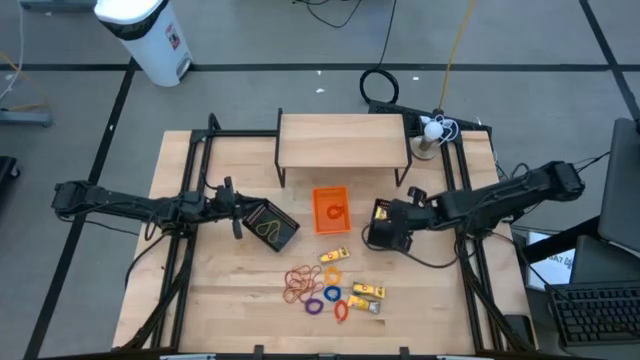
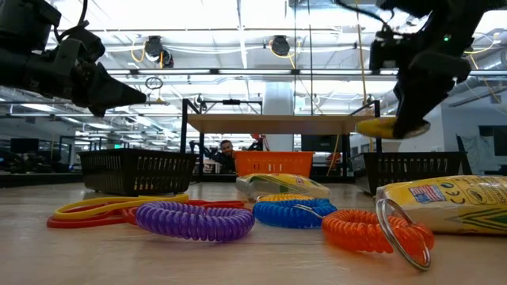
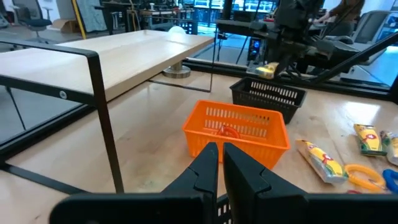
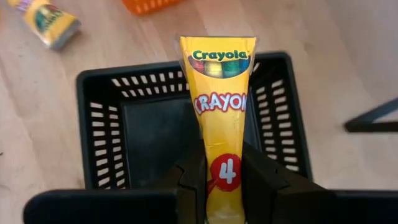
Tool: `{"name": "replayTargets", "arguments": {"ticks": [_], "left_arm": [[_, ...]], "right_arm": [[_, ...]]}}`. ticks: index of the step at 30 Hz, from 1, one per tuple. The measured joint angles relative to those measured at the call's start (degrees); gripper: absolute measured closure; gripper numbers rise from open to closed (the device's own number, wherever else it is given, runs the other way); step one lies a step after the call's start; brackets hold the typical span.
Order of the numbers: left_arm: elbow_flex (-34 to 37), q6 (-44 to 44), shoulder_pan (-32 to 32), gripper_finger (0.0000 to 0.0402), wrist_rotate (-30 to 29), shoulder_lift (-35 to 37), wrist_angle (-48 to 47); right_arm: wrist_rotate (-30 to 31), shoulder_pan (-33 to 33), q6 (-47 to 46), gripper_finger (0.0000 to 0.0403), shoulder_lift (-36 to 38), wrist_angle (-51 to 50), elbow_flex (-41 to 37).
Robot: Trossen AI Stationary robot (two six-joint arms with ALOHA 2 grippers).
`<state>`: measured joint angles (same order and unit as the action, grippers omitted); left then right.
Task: Pick & Place Office Desk Supplies
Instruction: Put the yellow pack of crayons into the right black bin, then put the yellow rubber band into the left black bin
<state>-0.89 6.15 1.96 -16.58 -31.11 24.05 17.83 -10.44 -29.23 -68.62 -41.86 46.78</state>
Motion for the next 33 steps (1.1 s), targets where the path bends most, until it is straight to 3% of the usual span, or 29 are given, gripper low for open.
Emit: {"name": "replayTargets", "arguments": {"ticks": [7,18,29,33], "left_arm": [[0.0,1.71,0.0,0.0378,0.0,0.02,-0.09],[-0.01,2.15,0.02,0.0378,0.04,0.02,-0.31],[-0.02,2.99,0.02,0.0378,0.11,0.01,-0.31],[-0.02,2.76,0.02,0.0378,0.11,0.02,-0.28]], "right_arm": [[-1.6,0.0,-6.11,0.0344,-3.29,0.09,0.0],[-4.67,0.29,-6.59,0.0334,-4.72,1.36,-0.02],[-6.12,0.36,-9.14,0.022,-3.76,0.36,-0.02],[-5.84,0.78,-7.95,0.0197,-0.05,0.87,1.02]]}}
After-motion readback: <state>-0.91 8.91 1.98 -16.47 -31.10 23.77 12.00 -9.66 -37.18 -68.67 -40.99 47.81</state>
